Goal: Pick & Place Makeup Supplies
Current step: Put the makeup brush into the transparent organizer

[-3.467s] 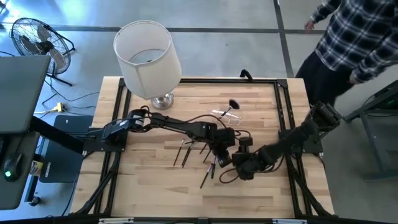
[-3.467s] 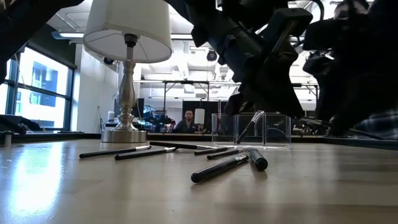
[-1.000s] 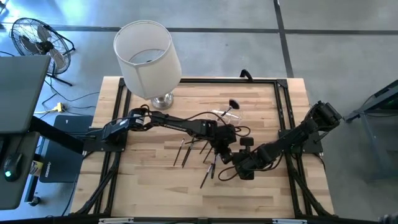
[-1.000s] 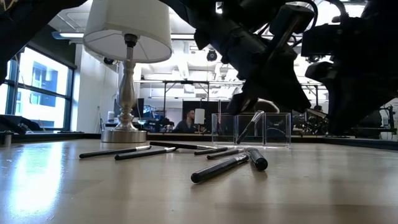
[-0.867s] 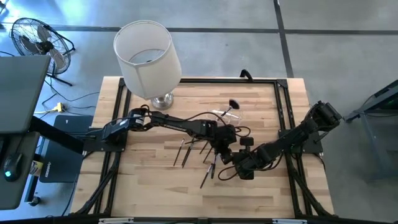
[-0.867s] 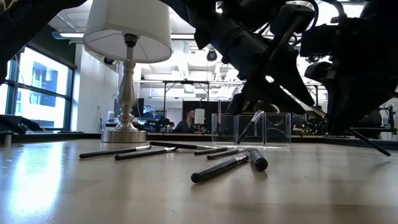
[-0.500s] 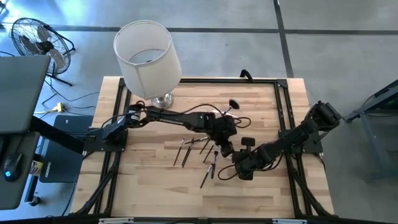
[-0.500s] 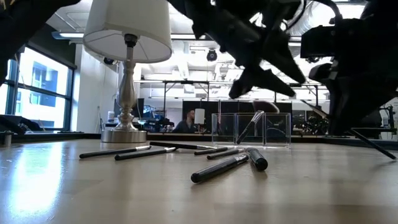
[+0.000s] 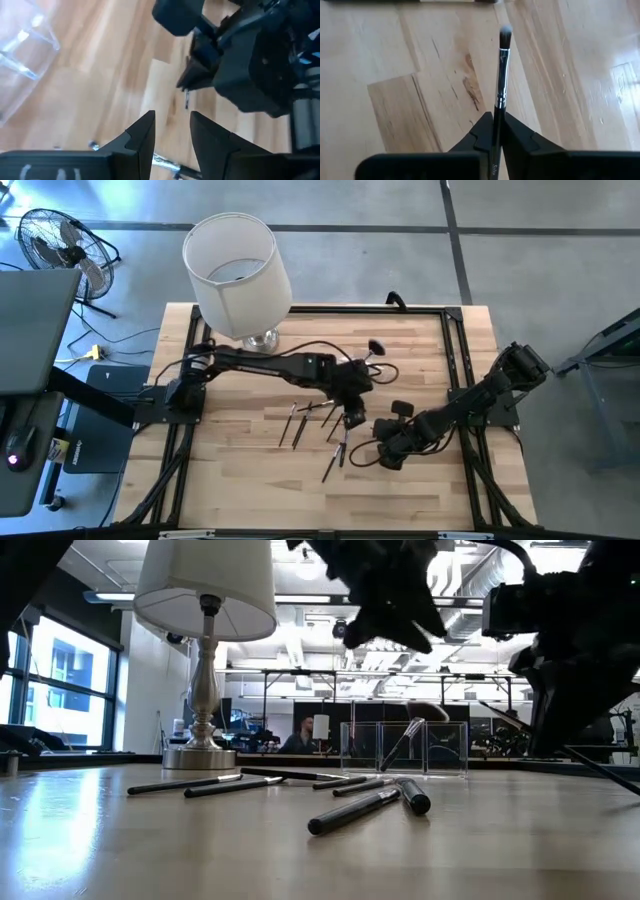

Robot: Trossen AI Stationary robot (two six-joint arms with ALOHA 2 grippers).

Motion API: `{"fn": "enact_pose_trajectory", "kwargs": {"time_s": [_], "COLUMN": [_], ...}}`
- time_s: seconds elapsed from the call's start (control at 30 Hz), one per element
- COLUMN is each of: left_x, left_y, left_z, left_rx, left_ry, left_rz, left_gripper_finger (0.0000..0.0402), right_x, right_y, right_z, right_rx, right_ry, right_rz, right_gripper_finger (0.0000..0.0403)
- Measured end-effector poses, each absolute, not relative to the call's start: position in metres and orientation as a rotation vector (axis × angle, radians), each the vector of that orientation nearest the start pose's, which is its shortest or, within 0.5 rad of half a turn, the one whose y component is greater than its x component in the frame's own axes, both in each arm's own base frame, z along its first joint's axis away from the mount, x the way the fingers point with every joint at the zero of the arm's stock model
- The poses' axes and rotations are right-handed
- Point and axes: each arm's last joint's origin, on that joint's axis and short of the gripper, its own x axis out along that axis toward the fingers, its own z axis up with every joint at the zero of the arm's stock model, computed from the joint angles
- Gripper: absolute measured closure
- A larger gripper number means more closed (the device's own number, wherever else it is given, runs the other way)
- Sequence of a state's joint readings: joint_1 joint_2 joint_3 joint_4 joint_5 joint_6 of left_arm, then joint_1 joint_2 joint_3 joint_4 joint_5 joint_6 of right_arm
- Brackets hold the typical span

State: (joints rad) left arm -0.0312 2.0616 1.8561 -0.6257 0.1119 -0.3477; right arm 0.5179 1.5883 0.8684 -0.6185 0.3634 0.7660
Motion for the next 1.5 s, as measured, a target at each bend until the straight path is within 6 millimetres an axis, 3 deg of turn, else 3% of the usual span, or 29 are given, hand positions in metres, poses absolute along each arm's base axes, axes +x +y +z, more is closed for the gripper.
{"fn": "enact_pose_trajectory", "kwargs": {"time_s": [0.17,0.3,0.43,0.57,0.73,0.83,1.07,1.17,1.5], "left_x": [0.449,0.441,0.433,0.412,0.371,0.343,0.304,0.295,0.297], "left_y": [-0.022,-0.024,-0.025,-0.022,-0.02,-0.018,-0.015,-0.015,-0.014], "left_z": [0.291,0.287,0.299,0.302,0.298,0.288,0.273,0.27,0.272], "left_rx": [-0.266,-0.191,-0.118,-0.095,-0.112,-0.145,-0.205,-0.203,-0.203], "left_ry": [0.845,0.916,0.886,0.861,0.79,0.755,0.599,0.599,0.577], "left_rz": [0.047,0.068,0.089,0.081,0.084,0.106,0.11,0.117,0.123], "left_gripper_finger": [0.0282,0.0282,0.0282,0.0282,0.0282,0.0282,0.0282,0.0282,0.0282], "right_x": [0.241,0.242,0.243,0.246,0.248,0.25,0.257,0.259,0.262], "right_y": [0.125,0.125,0.124,0.121,0.119,0.118,0.114,0.111,0.107], "right_z": [0.159,0.16,0.16,0.161,0.162,0.163,0.165,0.165,0.166], "right_rx": [0.14,0.18,0.206,0.251,0.31,0.339,0.372,0.384,0.399], "right_ry": [1.135,1.103,1.067,1.027,0.941,0.908,0.854,0.841,0.836], "right_rz": [-0.351,-0.394,-0.433,-0.486,-0.571,-0.598,-0.604,-0.614,-0.613], "right_gripper_finger": [0.0389,0.0369,0.0381,0.0392,0.0371,0.0377,0.0383,0.0371,0.0386]}}
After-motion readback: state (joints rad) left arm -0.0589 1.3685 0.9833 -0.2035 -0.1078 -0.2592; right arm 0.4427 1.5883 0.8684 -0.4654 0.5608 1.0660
